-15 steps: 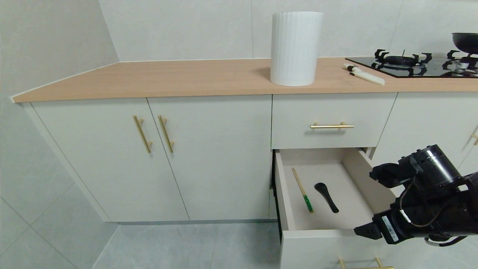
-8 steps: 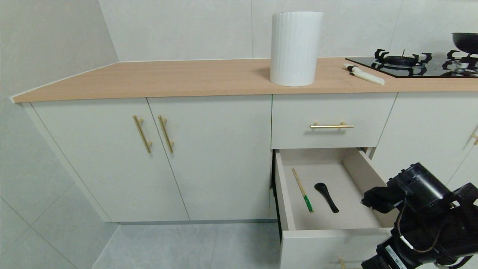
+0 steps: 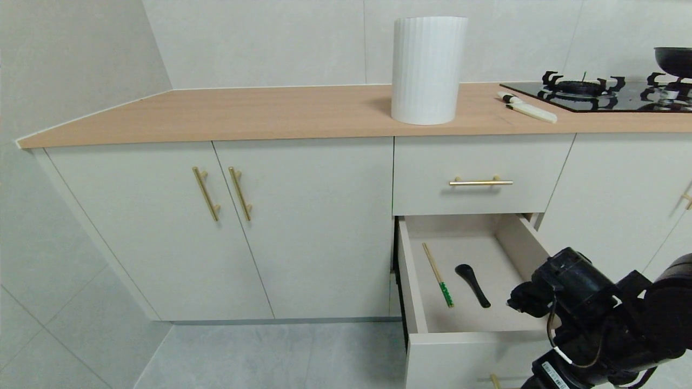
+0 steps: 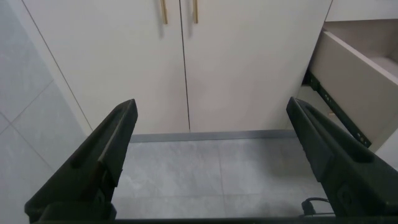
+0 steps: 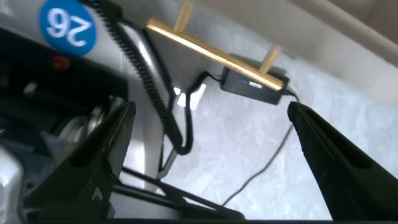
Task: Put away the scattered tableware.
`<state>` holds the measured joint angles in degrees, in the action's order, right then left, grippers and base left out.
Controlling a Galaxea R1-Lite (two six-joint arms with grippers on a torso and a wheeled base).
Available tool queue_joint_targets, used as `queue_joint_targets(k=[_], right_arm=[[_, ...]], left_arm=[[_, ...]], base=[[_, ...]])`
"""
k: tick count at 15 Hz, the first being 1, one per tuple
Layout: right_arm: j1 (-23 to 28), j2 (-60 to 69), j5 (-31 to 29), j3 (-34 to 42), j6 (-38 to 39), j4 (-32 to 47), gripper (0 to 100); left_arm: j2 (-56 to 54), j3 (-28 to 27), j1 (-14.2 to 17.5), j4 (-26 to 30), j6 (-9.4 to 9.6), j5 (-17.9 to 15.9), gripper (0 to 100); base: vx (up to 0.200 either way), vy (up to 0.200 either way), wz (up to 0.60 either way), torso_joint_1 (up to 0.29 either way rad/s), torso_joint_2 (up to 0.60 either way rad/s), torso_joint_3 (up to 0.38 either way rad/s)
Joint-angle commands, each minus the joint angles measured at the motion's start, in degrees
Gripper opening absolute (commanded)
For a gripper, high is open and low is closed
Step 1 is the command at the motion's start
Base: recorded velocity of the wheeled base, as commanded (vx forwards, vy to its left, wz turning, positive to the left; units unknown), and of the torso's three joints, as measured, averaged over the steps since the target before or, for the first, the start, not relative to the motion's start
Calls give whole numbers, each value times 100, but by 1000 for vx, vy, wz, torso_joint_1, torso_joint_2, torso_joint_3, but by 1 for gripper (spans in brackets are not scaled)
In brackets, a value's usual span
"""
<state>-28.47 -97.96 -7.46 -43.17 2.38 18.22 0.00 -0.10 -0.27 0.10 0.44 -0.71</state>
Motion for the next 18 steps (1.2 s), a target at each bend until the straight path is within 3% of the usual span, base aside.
queue_joint_targets(k=[1,9,18], right_arm=[[8,-241,-63,-87,131,-3,100],[25,-794,-440,-535,887,-73,100],[210,-1251,-440,-1414,870,-117,100]], left_arm=[[0,1,0,-1,0,0,100],[0,1,0,-1,0,0,100],[0,1,0,-1,0,0,100]], base=[[0,0,0,0,0,0],[0,0,0,0,0,0],[0,0,0,0,0,0]])
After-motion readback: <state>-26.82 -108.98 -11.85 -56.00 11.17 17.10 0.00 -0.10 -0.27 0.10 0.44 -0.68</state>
